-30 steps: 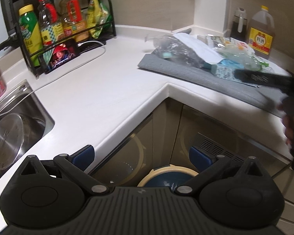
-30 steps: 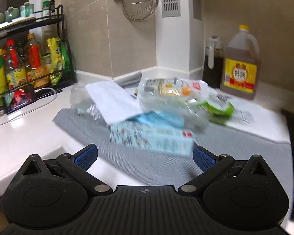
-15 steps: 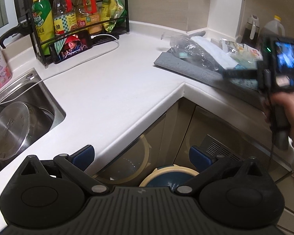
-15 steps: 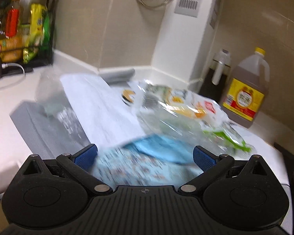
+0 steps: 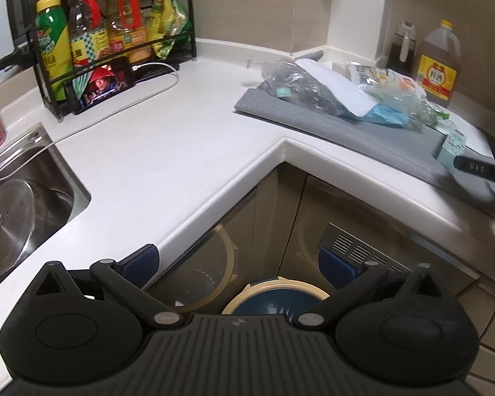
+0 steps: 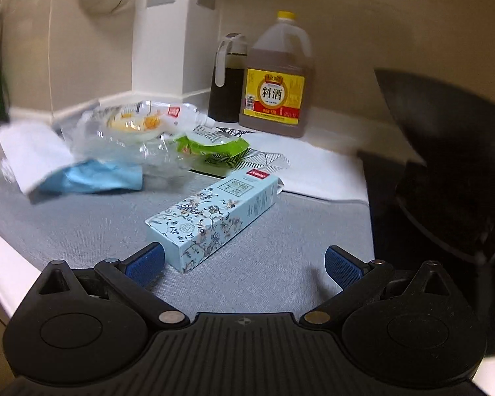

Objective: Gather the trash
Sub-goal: 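Grasp the light-blue box with the right gripper while the left grasps a clear plastic bag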

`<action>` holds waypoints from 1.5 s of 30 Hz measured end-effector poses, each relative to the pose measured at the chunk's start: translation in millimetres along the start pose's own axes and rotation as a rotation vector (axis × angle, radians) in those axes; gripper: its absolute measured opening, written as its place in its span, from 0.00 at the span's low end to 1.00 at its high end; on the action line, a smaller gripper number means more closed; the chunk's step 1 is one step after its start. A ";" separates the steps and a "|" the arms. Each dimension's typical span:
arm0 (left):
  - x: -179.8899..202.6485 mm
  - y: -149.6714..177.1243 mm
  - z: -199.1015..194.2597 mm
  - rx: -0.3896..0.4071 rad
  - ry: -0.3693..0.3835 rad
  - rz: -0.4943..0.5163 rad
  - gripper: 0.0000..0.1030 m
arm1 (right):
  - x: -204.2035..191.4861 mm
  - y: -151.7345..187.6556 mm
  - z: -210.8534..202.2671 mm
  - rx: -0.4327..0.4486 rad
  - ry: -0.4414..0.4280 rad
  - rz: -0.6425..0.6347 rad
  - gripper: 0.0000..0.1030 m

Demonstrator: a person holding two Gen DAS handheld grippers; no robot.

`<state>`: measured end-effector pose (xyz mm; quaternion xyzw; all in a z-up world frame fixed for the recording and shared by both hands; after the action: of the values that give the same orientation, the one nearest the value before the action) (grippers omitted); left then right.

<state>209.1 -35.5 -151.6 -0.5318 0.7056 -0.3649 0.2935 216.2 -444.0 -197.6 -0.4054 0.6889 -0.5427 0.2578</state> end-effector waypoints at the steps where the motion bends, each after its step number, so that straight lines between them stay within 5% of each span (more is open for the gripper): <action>1: 2.2 -0.6 -0.7 0.002 0.002 0.004 1.00 | -1.5 -0.2 -1.5 0.001 -0.017 0.016 1.00; 8: 5.5 -7.6 -4.8 0.018 -0.012 0.024 1.00 | -30.3 1.3 26.2 -0.051 -0.086 0.086 1.00; 16: 10.7 -28.5 9.8 0.035 -0.012 -0.008 1.00 | -3.2 2.8 70.3 -0.103 0.054 0.113 1.00; 32: 50.8 -44.2 43.8 0.005 0.043 0.031 1.00 | 5.9 0.0 71.1 -0.131 -0.038 -0.007 1.00; 45: 126.0 -110.6 81.1 0.077 0.197 0.024 1.00 | 14.2 0.9 77.5 -0.129 -0.055 0.029 1.00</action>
<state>300.5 -192.1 -108.9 -0.4733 0.7227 -0.4387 0.2472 270.0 -497.7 -218.8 -0.4257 0.7210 -0.4822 0.2579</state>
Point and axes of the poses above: each gripper's, at about its wrist camera, not at the fingertips, and z roughly the way its jaws point, x to its right, y to its underside, the point moved 9 cm from there along z, roughly the way its jaws point, and after that the axes turned 12 degrees about x, right-handed, at the moved point
